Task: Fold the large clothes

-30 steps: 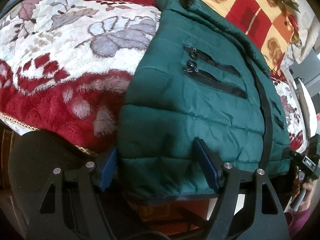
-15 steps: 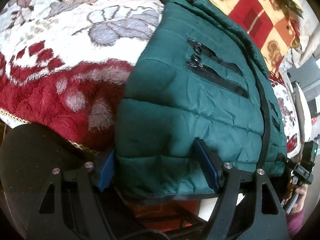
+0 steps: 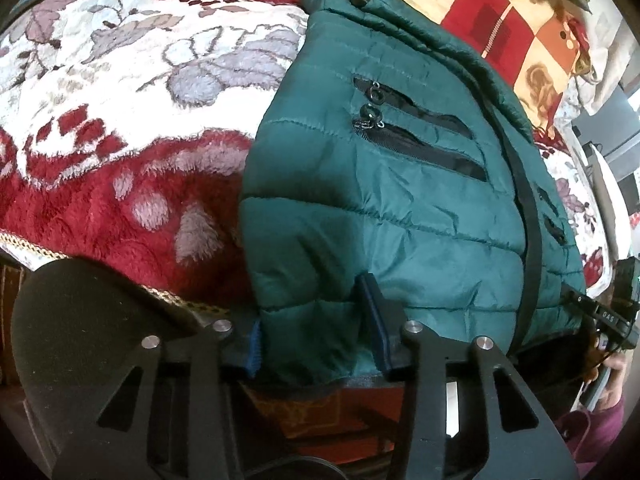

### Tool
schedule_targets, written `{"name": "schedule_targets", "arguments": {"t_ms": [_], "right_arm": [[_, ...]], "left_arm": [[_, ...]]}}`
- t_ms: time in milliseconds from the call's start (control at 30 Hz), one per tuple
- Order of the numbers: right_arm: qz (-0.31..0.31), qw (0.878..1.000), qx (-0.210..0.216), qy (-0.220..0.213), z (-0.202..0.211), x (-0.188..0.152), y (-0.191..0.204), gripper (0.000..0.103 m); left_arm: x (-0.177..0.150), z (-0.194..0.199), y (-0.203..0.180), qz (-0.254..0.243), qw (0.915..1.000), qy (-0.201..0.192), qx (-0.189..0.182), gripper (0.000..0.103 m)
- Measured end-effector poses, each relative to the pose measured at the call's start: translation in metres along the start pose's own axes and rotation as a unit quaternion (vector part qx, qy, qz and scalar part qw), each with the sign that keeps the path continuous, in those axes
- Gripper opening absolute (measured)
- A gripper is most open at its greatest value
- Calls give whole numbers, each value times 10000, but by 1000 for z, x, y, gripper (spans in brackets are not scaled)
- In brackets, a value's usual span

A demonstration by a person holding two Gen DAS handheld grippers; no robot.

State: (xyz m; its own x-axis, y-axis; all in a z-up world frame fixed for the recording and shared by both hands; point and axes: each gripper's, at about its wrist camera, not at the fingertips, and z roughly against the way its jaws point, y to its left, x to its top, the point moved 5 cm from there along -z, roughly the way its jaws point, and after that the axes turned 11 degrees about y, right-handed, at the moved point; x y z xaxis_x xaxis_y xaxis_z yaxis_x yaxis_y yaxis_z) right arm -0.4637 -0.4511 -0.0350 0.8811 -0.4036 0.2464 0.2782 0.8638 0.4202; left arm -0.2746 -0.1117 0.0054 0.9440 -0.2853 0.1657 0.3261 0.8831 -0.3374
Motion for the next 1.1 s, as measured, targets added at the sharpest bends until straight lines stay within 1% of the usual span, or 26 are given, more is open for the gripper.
{"name": "schedule_targets", "arguments": {"t_ms": [67, 167, 267, 300, 367, 400, 467, 600, 700, 833, 967, 1100], "right_arm": [[-22, 10000, -11, -28, -1, -1, 0, 33], [-82, 9999, 20, -53, 0, -1, 0, 33], [-10, 9999, -50, -124, 6, -1, 3, 30], [22, 9999, -51, -156, 8, -1, 5, 26], [49, 9997, 23, -231, 14, 0, 8, 24], [38, 9996, 80, -253, 16, 1, 8, 23], [6, 9994, 175, -297, 20, 2, 8, 21], [-41, 9987, 323, -387, 27, 2, 9, 19], [-58, 9978, 441, -497, 36, 4, 13, 17], [12, 9956, 591, -733, 57, 9, 20, 16], [75, 9921, 748, -1008, 80, 21, 28, 16], [38, 9888, 842, -1235, 96, 38, 32, 16]], "left_arm": [[2, -2, -2, 58, 10000, -35, -14, 45], [2, -3, 1, 196, 9998, -37, -95, 45], [-1, -1, -1, 63, 9999, -97, 53, 45], [-2, 1, -3, -2, 9998, -129, 118, 44], [-2, 4, -7, -124, 9995, -198, 232, 35], [-2, 6, -9, -154, 9993, -242, 260, 32], [-1, 10, -10, -178, 9990, -313, 272, 24], [-2, 20, -12, -216, 9983, -469, 274, 16], [-3, 29, -14, -199, 9978, -600, 219, 12], [1, 47, -18, -150, 9969, -775, -17, 11], [14, 74, -24, -184, 9939, -1071, -192, 11], [29, 97, -26, -189, 9900, -1370, -261, 11]]}}
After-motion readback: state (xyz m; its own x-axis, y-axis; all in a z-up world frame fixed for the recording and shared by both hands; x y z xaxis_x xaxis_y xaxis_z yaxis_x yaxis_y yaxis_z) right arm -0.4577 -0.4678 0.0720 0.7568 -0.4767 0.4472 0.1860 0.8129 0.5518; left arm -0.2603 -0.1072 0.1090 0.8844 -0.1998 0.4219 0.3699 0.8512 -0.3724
